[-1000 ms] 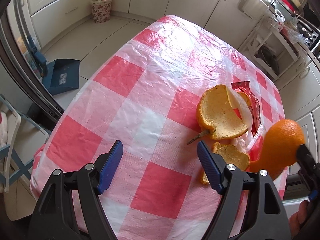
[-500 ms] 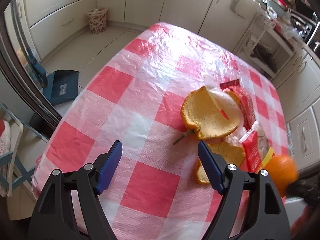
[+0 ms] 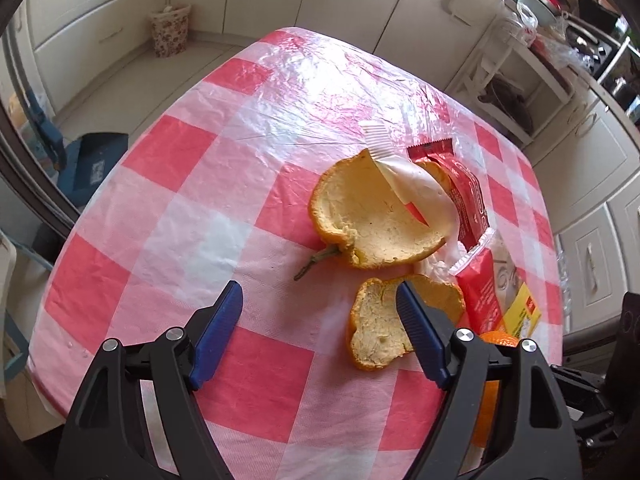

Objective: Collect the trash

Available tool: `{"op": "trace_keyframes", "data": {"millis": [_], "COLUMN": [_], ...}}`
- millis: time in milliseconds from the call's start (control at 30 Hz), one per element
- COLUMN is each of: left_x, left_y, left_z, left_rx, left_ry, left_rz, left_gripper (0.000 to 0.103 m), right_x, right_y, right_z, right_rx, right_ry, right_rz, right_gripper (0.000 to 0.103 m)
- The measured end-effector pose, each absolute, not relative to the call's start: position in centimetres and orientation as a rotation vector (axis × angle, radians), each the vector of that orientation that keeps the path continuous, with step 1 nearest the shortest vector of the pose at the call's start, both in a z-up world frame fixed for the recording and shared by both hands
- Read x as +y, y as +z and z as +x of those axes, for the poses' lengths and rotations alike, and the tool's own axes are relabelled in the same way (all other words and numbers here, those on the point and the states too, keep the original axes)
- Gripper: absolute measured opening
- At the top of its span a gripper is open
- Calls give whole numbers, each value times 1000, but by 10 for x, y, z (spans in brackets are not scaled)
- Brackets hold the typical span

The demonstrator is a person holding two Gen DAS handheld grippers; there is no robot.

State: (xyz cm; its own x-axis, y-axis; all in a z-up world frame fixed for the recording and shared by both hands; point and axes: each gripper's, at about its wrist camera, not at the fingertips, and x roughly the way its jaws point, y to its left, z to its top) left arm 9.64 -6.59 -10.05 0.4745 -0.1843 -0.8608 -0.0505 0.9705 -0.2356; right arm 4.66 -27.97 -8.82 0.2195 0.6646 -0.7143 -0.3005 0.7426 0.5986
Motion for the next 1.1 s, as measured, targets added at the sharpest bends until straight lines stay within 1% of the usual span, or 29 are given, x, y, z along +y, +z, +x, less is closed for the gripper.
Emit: {"op": "trace_keyframes", "data": {"millis": [33,67,100,167,200,233,333,467,500,567,767,867,967,1100], "left_x": [-68,-71,-73,-74,-74,-73,-70,-59,-55,-46,-29,-26,-21,-17], "left_y": [-101,-100,-100,-100,-100,-100,-95,-81,-79,-77,-78,-80,-82,-84], "left_z": [96,96,96,96,96,96,93,84,82,80,74,73,71,71], "left_rx": [1073,1070,1070,1075,1078,1082,1086,1061,1057,1058,1081,1097,1102,1109], "left_ry": [-79,-77,-75,-93,-96,-107,-146,-156,-153,-146,-143,-147,-142,-137], "left_rz": [-225,-202,-178,-168,-167,-175,-204,-206,-210,-217,-238,-242,-249,-249], "left_gripper": [70,58,52,24,19,11,6,5,5,5,5,5,5,5], "right_x": [-277,-276,-273,-267,-261,-257,-238,-215,-210,-206,-185,-174,-185,-204], "right_y": [-87,-86,-85,-80,-79,-78,-76,-78,-79,-79,-81,-78,-68,-71], "right_z": [45,46,45,44,42,40,36,34,33,31,24,18,20,30], "right_rx": [1169,1165,1152,1121,1111,1104,1097,1109,1115,1115,1106,1090,1060,1089], "right_ry": [691,691,691,687,694,702,708,704,711,704,678,677,654,570], "right_rz": [366,365,356,331,310,291,223,137,121,83,-21,-111,-102,-126], "right_gripper": [41,41,42,42,42,42,42,42,44,59,70,70,72,74]}}
